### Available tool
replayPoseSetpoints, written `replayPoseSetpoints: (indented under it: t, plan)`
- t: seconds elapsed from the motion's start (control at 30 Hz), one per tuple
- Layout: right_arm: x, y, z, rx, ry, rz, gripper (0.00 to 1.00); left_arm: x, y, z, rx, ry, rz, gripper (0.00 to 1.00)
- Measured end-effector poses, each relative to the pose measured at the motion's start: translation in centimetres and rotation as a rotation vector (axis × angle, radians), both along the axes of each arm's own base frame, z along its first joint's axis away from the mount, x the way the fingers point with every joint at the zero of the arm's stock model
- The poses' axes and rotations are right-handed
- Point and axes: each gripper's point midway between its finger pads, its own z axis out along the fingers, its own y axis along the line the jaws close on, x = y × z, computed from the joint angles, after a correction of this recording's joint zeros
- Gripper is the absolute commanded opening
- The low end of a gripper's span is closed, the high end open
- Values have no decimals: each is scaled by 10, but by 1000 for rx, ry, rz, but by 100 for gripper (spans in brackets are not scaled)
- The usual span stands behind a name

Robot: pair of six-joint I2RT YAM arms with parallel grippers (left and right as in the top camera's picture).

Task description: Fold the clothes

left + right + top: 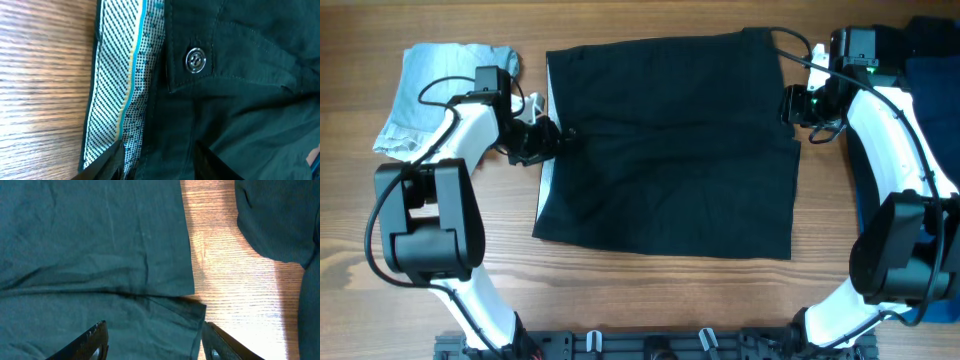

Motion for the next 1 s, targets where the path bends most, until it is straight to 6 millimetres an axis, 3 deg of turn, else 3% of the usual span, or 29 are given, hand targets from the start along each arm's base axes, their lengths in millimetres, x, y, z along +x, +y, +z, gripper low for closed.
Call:
replayPoseSetpoints:
  t: [0.23,0.53,0.77,1.0]
  plan:
    - [0,-3,0,-20,2,0,60,-2,-4,-6,-23,15,-7,41]
    - [0,-4,0,-24,2,-1,60,-3,-10,-3,-65,5,-29,4]
    - [0,-4,0,-28,2,1,55,-10,-8,-4,-52,43,-21,4]
    - [0,-5,0,-29,2,1,55,-14,22,6,129,62,85,4]
